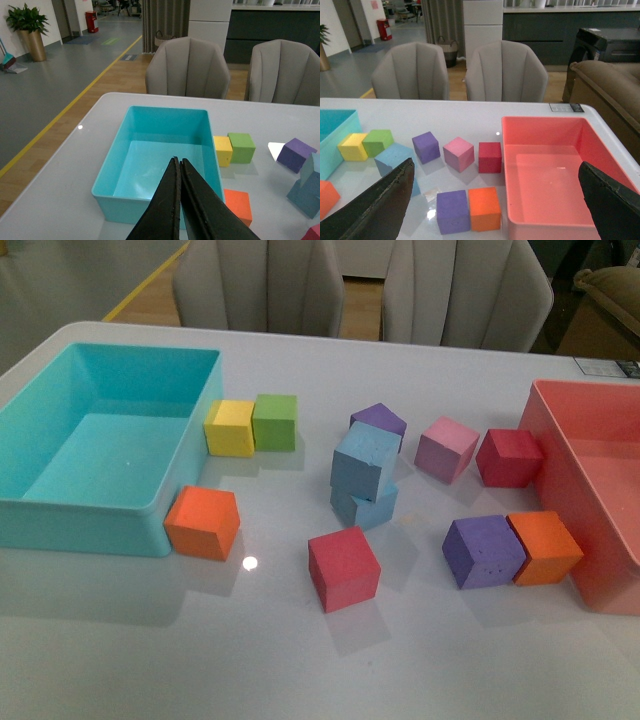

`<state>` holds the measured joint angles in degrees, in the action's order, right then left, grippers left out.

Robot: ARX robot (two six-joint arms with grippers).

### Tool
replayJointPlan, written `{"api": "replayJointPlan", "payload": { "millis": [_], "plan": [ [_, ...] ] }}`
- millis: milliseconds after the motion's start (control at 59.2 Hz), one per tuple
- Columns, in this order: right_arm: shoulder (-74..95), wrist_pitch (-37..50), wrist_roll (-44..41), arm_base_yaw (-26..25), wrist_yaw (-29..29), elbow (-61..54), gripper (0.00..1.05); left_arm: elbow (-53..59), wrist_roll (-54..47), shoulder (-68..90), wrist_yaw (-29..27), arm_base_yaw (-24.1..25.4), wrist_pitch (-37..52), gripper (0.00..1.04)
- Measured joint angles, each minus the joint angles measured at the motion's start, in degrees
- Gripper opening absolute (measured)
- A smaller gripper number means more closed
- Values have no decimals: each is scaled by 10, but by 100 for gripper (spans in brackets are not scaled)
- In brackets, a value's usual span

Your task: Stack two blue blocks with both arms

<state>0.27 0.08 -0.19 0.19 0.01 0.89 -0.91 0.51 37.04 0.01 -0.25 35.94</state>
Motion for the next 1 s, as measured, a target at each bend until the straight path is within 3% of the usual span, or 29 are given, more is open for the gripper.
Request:
{"api": "replayJointPlan", "payload": {
  "millis": [405, 996],
  "plan": [
    [0, 0, 0, 0, 0, 0, 96, 0, 0, -155, 0, 0, -145, 2],
    [0, 0, 0, 0, 0, 0, 96, 0, 0, -292, 0, 0, -289, 2]
  ]
}}
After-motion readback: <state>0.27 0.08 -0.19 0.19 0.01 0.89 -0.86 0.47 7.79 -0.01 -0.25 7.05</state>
